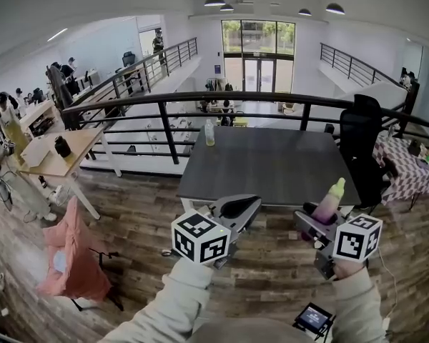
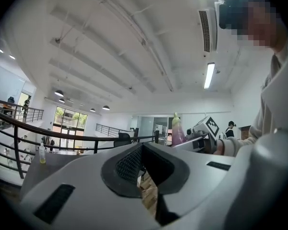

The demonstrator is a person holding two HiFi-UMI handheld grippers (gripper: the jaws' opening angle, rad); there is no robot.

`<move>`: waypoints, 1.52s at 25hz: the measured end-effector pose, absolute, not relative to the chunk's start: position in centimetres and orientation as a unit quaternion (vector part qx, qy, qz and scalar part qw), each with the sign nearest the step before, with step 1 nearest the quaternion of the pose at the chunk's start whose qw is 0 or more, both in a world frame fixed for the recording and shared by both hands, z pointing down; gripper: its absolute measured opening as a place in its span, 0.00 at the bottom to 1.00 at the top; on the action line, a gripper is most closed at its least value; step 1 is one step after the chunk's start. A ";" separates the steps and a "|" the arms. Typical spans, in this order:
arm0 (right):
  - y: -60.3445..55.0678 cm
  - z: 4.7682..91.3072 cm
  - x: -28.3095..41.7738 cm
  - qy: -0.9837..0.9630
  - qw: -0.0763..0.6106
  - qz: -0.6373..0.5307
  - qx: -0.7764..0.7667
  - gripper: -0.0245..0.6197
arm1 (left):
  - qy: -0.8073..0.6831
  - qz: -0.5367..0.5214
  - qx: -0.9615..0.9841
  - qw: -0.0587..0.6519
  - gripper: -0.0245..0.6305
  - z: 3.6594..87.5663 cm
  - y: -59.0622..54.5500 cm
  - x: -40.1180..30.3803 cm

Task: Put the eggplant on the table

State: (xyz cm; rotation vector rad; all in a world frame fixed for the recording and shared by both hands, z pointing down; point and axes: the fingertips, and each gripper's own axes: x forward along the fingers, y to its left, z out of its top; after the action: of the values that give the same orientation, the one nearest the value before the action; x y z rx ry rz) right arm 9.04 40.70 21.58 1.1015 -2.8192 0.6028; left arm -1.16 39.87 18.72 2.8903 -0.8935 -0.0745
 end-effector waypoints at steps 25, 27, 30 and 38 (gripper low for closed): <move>38.0 22.9 16.4 -0.919 0.005 0.205 0.338 0.34 | -0.328 -0.015 0.943 0.045 0.05 19.4 37.1 5.1; 37.2 23.4 16.4 -0.918 0.005 0.210 0.337 0.34 | -0.325 -0.014 0.944 0.048 0.05 19.9 36.1 5.2; 35.9 23.7 16.5 -0.916 0.005 0.214 0.340 0.34 | -0.317 -0.018 0.947 0.053 0.05 20.3 34.7 5.6; 31.4 24.2 15.7 -0.914 0.044 0.199 0.352 0.34 | -0.308 -0.031 0.949 0.055 0.05 20.7 30.4 5.1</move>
State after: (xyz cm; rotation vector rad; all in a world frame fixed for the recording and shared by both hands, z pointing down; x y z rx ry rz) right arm 15.74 31.37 24.25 1.0763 -2.7924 0.6073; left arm 5.07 30.40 20.72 2.8818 -0.9343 -0.0946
